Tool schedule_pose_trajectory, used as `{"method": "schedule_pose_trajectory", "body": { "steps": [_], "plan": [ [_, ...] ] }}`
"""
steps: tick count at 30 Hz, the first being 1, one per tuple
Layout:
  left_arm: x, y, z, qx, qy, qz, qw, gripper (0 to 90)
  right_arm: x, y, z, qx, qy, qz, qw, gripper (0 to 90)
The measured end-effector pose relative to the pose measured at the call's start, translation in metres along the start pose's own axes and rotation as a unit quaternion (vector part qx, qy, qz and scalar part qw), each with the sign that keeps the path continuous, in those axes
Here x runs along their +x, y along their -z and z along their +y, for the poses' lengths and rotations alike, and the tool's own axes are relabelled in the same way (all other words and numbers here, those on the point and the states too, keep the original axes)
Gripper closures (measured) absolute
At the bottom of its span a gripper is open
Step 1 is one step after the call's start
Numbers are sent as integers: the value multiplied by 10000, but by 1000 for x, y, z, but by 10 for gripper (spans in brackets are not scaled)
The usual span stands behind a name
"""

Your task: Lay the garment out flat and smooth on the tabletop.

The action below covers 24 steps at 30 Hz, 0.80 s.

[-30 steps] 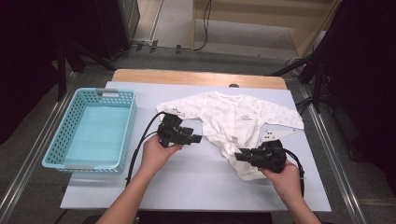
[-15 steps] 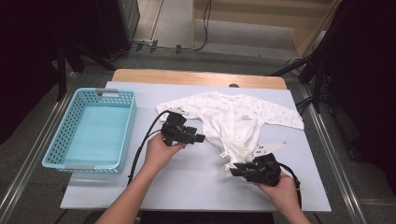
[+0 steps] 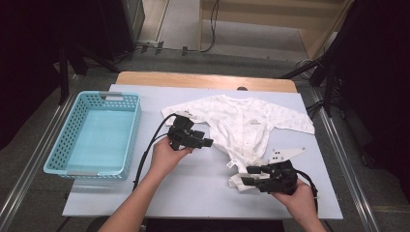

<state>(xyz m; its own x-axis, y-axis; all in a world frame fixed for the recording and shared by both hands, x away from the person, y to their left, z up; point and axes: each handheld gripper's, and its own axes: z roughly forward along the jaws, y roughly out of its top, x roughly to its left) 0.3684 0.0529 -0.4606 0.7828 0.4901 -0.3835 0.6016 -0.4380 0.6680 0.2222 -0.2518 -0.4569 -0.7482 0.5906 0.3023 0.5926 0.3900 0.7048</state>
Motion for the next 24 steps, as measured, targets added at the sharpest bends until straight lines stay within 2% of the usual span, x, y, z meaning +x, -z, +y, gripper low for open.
{"method": "schedule_pose_trajectory", "body": {
  "steps": [3,11,17,24],
  "plan": [
    [0,-1,0,19,-17,-9,10000,424,0,-4,0,102,-12,-76,9999,512],
    [-1,-4,0,47,-9,-28,10000,424,0,-21,-2,327,-6,-96,9994,515],
    [-1,-17,1,172,-61,-26,9998,407,-6,-29,-8,444,-82,-156,9989,511],
    [3,-32,4,294,-90,68,9995,404,-13,-37,-14,487,-139,-176,9986,508]
  ]
}}
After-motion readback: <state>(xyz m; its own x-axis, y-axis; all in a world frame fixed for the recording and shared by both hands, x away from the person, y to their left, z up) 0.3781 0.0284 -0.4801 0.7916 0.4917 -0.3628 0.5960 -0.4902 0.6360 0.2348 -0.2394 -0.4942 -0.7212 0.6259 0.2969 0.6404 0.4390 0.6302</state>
